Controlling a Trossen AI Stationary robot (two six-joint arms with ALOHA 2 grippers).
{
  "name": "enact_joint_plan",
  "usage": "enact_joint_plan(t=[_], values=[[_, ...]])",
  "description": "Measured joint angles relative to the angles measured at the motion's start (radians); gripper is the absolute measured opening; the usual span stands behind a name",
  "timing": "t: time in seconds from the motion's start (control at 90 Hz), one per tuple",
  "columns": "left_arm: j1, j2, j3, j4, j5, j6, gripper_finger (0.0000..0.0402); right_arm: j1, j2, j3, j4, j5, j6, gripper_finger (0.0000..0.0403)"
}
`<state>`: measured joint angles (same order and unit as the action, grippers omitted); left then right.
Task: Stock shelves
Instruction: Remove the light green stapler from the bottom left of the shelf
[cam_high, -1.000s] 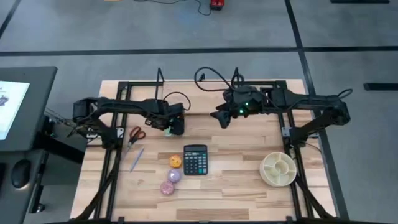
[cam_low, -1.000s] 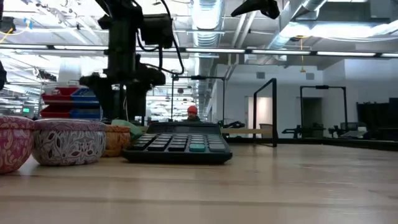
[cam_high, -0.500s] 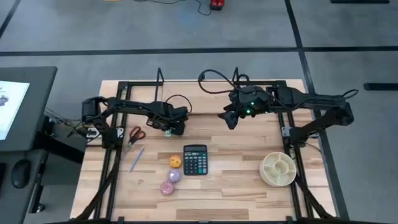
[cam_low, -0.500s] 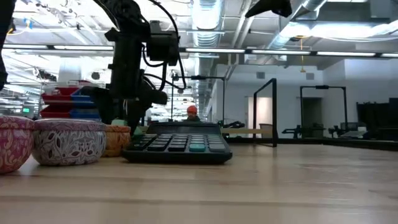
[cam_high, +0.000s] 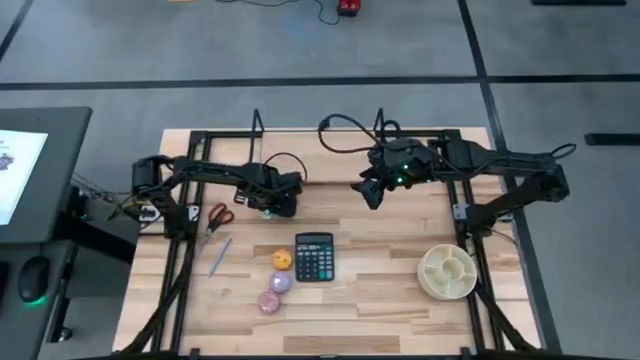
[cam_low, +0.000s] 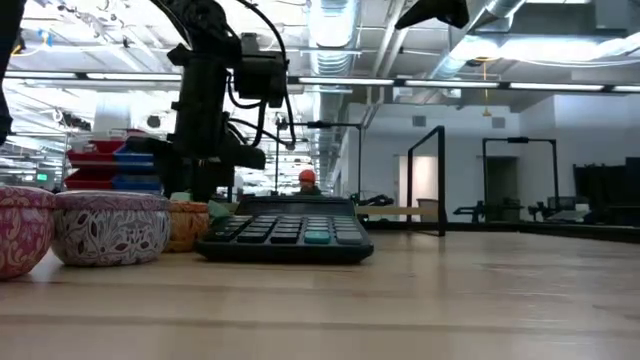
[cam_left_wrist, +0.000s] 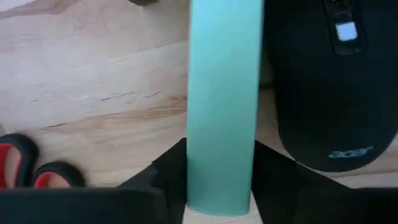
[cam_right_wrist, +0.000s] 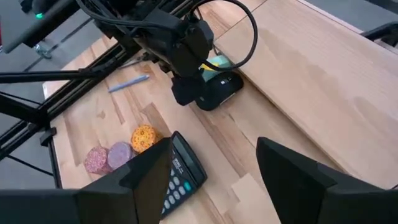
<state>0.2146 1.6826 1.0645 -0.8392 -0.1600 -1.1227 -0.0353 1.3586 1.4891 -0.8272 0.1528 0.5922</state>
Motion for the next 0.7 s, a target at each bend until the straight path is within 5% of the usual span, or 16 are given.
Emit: enact_joint_plan(t=[0.444, 0.7], values=[[-0.062, -0.201, 0.000, -0.160, 0.060, -0.075, 0.0101, -0.001, 0.000, 0.000, 0.008, 0.005, -0.040, 0.0223], [-0.233, -0.374, 0.000, -0.203, 0.168, -0.224, 0.0101, -0.018, 0.001, 0.000, 0.071, 0.005, -0.114, 0.0223]])
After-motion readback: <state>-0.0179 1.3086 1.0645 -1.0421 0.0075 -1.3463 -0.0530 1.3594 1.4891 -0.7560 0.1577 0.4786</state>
